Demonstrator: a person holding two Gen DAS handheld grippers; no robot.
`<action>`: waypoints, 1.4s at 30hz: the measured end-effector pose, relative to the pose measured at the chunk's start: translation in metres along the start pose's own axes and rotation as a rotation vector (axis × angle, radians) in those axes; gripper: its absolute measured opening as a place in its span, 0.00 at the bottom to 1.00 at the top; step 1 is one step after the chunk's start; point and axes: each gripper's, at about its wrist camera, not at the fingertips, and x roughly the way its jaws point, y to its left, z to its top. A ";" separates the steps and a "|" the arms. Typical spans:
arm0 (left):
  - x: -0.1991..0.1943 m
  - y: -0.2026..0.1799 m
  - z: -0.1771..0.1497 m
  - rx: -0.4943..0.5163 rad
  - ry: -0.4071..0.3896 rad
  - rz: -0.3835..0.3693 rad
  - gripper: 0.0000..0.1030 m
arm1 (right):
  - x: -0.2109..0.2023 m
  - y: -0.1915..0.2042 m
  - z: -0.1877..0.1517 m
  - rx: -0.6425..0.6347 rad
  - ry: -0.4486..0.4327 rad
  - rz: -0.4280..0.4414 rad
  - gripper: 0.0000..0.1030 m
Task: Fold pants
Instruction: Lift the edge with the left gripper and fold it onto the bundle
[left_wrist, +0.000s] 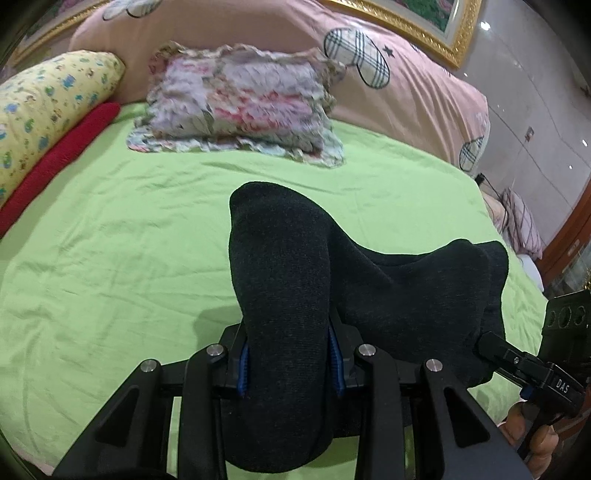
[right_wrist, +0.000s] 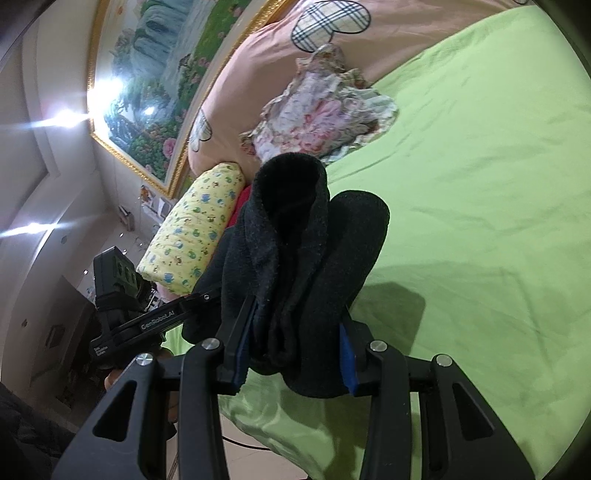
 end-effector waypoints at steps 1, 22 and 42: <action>-0.006 0.003 0.001 -0.008 -0.010 0.003 0.32 | 0.001 0.002 0.001 -0.004 0.002 0.002 0.40; -0.007 0.045 0.051 -0.098 -0.083 0.054 0.32 | 0.065 0.014 0.062 -0.065 0.100 0.049 0.40; 0.077 0.088 0.074 -0.174 -0.011 0.109 0.32 | 0.151 -0.022 0.098 -0.059 0.213 -0.059 0.43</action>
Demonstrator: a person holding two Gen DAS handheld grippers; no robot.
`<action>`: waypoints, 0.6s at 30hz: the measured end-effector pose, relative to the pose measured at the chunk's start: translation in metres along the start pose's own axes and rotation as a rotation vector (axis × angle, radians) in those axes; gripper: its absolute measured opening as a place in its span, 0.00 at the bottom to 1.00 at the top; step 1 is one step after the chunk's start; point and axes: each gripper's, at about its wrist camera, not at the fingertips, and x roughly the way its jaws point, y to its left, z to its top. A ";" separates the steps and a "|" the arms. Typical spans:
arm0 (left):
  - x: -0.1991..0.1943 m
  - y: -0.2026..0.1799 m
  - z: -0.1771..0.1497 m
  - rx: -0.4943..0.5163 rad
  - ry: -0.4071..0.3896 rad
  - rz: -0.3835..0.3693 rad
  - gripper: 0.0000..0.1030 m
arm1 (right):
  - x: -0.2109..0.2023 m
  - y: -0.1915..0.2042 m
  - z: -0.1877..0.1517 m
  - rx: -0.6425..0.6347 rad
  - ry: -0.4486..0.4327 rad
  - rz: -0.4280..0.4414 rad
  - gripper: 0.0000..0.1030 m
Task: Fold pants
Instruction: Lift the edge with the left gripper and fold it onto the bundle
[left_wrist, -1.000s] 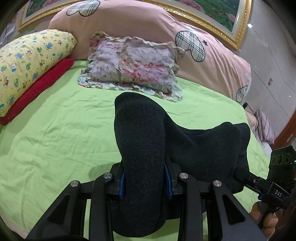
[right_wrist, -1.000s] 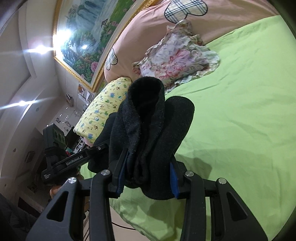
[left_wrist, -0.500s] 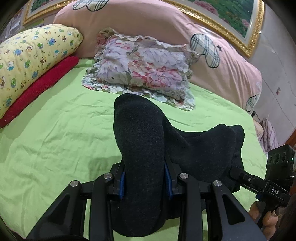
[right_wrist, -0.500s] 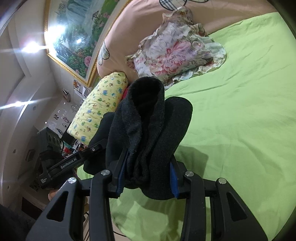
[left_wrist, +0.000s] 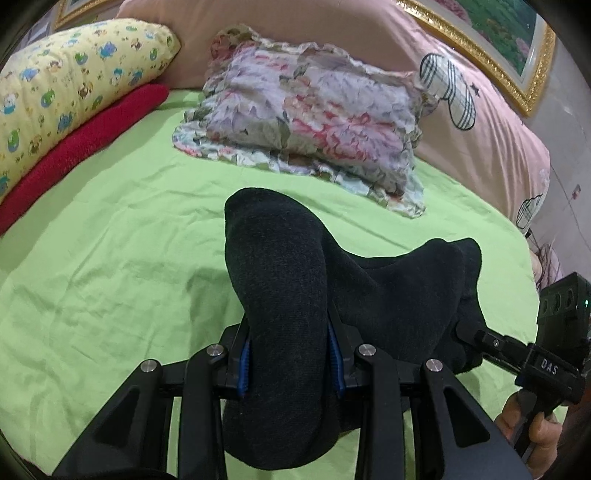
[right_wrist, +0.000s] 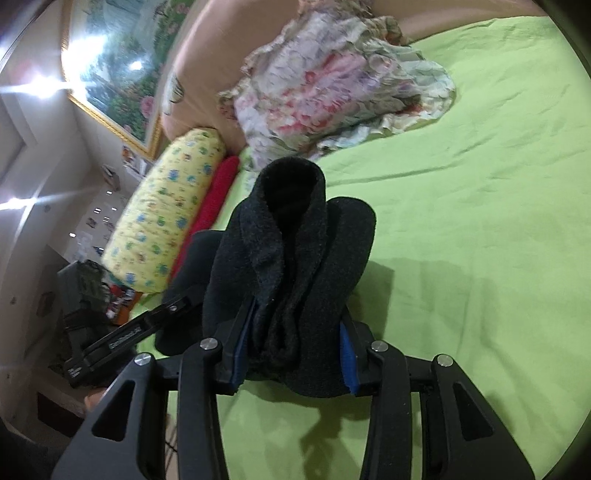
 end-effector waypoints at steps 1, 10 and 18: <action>0.004 0.002 -0.002 0.001 0.008 0.002 0.32 | 0.002 -0.002 0.000 0.006 0.007 -0.022 0.44; 0.015 0.025 -0.016 -0.016 0.011 0.032 0.59 | 0.010 -0.018 -0.010 -0.025 0.041 -0.257 0.58; 0.028 0.044 -0.027 -0.061 0.020 0.019 0.77 | 0.015 -0.024 -0.011 -0.060 0.049 -0.302 0.69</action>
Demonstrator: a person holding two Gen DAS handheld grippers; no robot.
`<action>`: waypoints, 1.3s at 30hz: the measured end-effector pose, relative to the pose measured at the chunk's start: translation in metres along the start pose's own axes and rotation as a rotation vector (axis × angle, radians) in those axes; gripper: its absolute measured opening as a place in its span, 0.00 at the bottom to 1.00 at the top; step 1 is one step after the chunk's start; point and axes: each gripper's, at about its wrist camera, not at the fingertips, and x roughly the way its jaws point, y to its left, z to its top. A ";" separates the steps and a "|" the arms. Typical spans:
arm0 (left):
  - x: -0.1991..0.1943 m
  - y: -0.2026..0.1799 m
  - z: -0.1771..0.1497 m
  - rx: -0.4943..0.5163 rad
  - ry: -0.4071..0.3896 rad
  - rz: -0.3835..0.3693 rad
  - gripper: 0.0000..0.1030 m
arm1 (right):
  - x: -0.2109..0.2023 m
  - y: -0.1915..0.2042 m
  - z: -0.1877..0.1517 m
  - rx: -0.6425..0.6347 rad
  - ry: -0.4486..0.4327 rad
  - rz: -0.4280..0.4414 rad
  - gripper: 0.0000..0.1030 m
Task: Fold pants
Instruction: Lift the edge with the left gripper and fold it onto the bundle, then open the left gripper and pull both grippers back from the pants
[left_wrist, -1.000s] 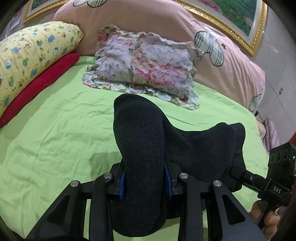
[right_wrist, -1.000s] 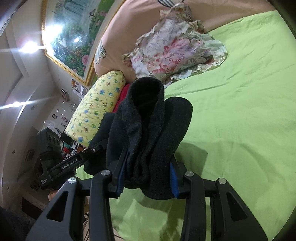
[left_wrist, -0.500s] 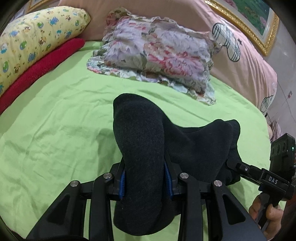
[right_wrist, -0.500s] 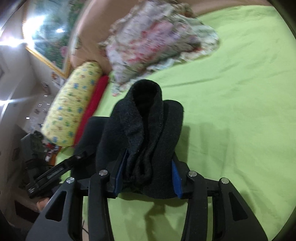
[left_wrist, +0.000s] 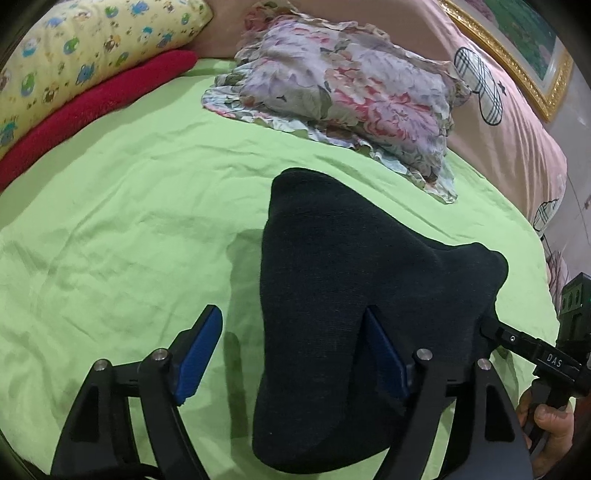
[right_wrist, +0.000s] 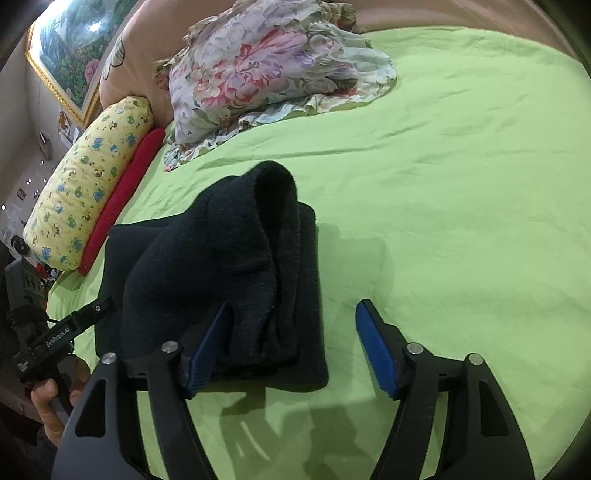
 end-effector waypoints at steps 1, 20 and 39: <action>-0.001 0.001 0.000 0.000 0.000 -0.004 0.77 | 0.000 -0.002 0.000 0.010 -0.001 0.009 0.69; -0.047 -0.015 -0.025 0.137 -0.044 0.162 0.80 | -0.041 0.027 -0.017 -0.088 -0.086 0.069 0.71; -0.075 -0.030 -0.060 0.293 -0.115 0.325 0.83 | -0.052 0.068 -0.054 -0.282 -0.130 0.052 0.75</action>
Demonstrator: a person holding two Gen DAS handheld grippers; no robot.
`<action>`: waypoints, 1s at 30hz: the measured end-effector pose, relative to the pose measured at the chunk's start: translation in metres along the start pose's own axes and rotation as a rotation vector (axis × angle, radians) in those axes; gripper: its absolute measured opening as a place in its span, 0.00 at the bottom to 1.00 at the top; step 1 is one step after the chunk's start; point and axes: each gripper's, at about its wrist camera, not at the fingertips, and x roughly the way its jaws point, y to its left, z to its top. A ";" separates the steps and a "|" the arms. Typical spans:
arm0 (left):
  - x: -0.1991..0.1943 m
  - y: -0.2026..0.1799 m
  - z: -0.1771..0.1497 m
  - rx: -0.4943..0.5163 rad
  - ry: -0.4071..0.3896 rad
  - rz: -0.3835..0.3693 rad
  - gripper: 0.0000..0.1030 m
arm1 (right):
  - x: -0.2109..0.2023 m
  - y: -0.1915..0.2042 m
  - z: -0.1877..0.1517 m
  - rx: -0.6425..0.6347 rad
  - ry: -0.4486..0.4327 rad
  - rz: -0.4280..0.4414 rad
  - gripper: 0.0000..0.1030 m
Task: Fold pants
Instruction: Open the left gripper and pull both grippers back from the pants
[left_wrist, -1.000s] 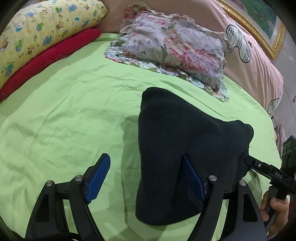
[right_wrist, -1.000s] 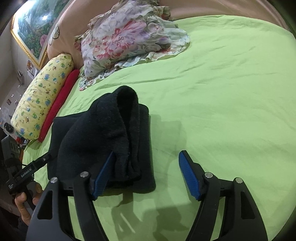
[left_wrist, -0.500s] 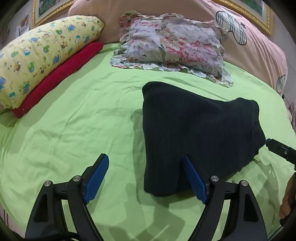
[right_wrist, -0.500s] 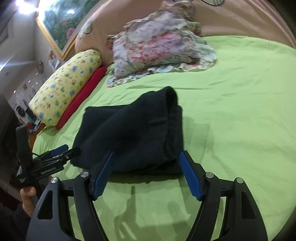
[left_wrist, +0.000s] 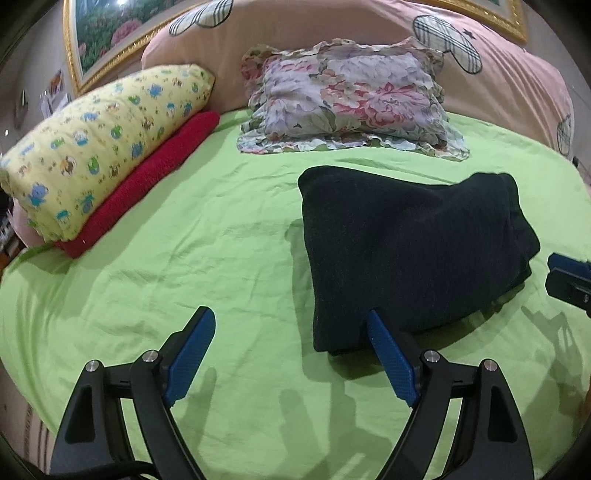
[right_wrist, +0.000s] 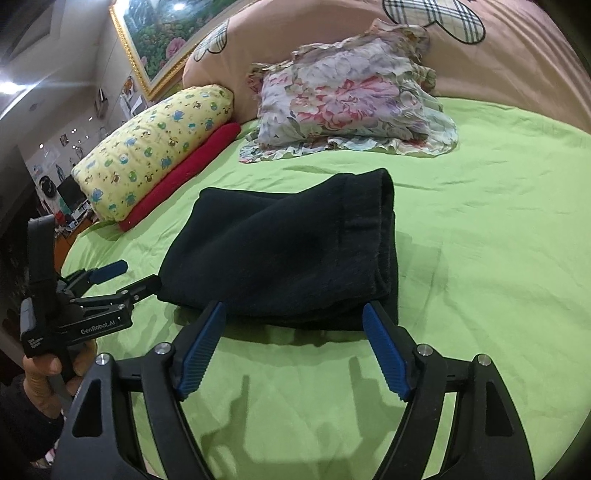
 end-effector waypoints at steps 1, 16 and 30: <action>-0.001 -0.002 -0.001 0.011 -0.005 0.006 0.83 | 0.001 0.002 -0.001 -0.010 0.001 -0.002 0.76; 0.006 -0.024 -0.019 0.074 -0.010 -0.028 0.88 | 0.013 0.018 -0.019 -0.116 0.021 -0.030 0.76; 0.017 -0.033 -0.017 0.077 -0.023 -0.051 0.89 | 0.023 0.019 -0.017 -0.155 0.036 -0.061 0.76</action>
